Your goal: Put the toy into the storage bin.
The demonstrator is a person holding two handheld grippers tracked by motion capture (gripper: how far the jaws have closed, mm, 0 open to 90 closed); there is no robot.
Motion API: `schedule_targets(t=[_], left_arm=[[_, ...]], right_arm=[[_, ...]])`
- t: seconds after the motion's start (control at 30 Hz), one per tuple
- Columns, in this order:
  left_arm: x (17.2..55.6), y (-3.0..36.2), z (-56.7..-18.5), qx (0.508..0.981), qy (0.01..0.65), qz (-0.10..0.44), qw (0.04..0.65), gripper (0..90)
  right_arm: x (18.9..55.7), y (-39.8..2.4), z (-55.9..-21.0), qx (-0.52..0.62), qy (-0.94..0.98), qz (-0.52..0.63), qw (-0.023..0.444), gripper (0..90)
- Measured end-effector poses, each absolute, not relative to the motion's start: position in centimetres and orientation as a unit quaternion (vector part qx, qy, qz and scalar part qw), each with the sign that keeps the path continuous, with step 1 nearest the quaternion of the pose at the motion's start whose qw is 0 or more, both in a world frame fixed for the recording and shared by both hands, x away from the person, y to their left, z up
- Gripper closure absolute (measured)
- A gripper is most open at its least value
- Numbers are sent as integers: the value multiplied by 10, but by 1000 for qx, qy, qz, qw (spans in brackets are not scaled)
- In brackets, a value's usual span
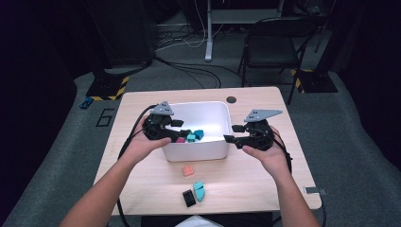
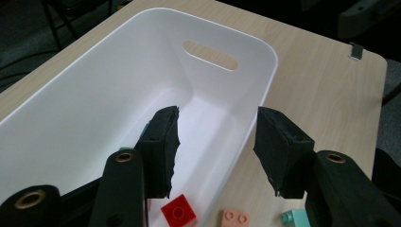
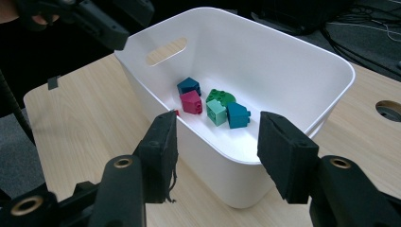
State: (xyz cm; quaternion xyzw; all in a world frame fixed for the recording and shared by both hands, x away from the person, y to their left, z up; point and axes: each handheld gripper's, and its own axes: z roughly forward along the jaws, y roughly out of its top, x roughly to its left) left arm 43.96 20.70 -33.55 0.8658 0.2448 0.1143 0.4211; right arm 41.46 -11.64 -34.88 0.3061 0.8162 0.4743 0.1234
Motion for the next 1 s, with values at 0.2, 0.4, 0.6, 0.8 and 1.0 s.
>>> schedule_targets(t=[0.2,0.4,0.6,0.8,1.0], left_arm=[[426,211,-338,866,239,114,424,498],[413,215,-345,869,228,115,425,496],[406,217,-351,868,228,114,427,496],[396,220,-361,874,225,124,413,496],[392,222,-370,874,228,115,414,496]], right_arm=[[415,-115,-349,307,817,473,123,476],[414,-116,-349,307,816,474,123,475],[415,-115,-349,306,817,473,122,475],[415,-115,-350,306,817,473,122,475],[414,-115,-349,306,816,474,122,473]])
